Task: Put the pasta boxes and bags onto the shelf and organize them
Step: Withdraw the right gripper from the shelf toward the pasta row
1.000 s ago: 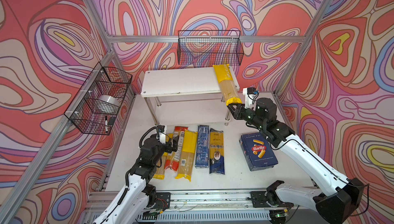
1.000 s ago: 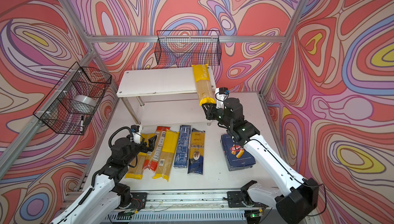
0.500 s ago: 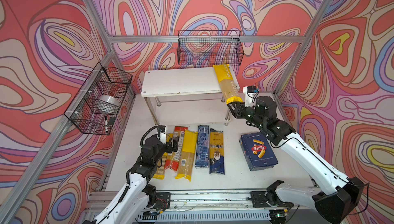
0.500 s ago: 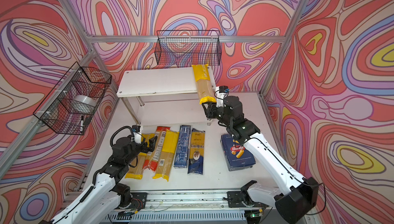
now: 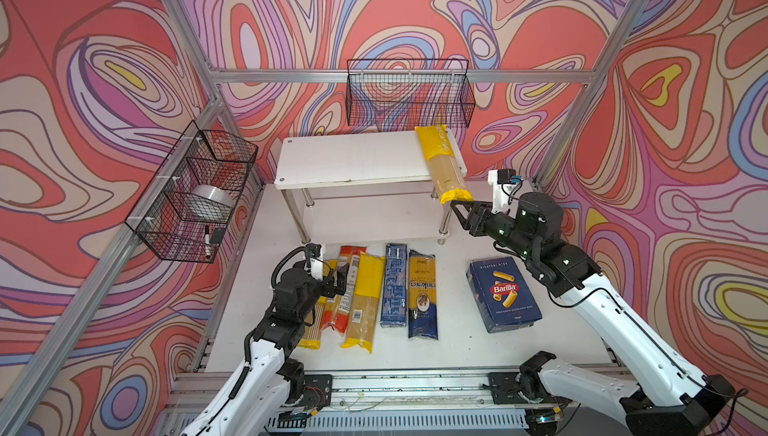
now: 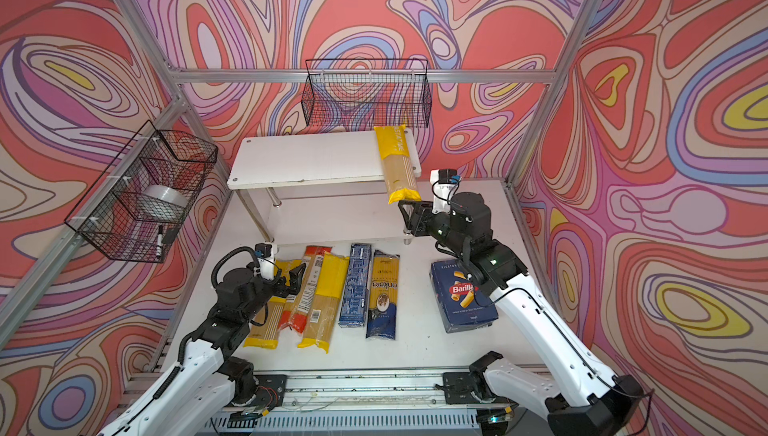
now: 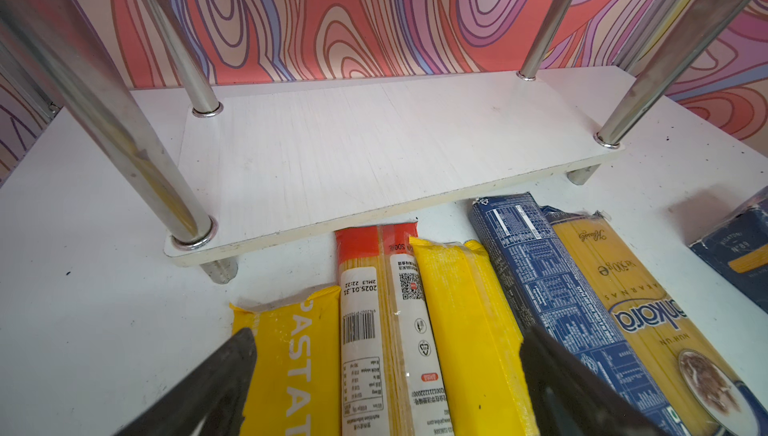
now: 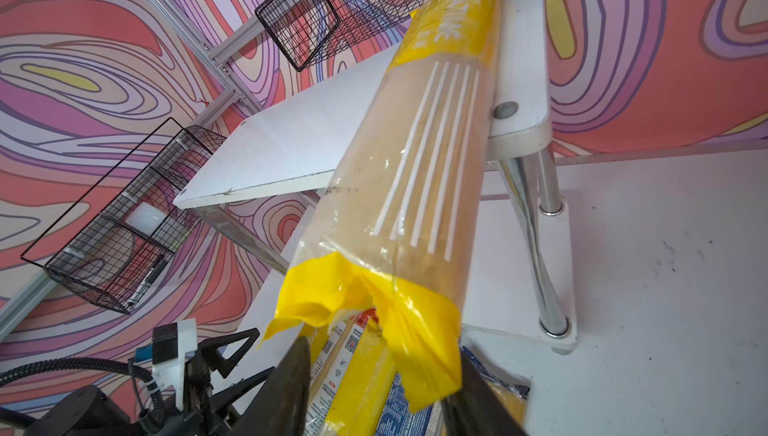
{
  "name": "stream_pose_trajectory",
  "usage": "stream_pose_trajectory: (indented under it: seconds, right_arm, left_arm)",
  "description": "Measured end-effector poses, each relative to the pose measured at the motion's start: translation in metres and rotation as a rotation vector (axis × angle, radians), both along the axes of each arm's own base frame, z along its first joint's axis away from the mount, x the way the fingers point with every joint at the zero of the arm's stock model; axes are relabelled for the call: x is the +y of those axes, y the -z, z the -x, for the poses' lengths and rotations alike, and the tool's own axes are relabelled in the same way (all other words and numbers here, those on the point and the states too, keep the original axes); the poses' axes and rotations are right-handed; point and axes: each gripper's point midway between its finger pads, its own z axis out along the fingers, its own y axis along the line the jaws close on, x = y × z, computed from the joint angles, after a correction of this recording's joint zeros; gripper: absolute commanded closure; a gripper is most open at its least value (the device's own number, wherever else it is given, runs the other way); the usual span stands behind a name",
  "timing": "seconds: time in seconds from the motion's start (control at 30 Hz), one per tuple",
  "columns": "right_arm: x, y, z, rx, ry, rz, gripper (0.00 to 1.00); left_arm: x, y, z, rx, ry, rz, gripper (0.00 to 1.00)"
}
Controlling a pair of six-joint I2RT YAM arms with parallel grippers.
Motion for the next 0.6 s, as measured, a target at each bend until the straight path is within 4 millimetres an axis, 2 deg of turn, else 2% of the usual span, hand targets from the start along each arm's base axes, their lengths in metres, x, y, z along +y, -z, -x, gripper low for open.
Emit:
stream_pose_trajectory:
  seconds: [0.13, 0.33, 0.6]
  right_arm:
    - [0.001, 0.009, 0.005, 0.034, -0.026, 0.031, 0.34]
    - [0.003, 0.018, 0.019, 0.076, -0.077, 0.065, 0.30]
    - [0.012, 0.006, 0.054, 0.066, -0.222, 0.034, 0.24]
  left_arm:
    - [0.000, 0.001, 0.000, 0.001, 0.000, 0.000, 0.00]
    - [0.000, 0.001, 0.000, 0.001, 0.000, 0.000, 0.00]
    - [0.000, 0.000, 0.000, 0.000, 0.000, 0.000, 0.00]
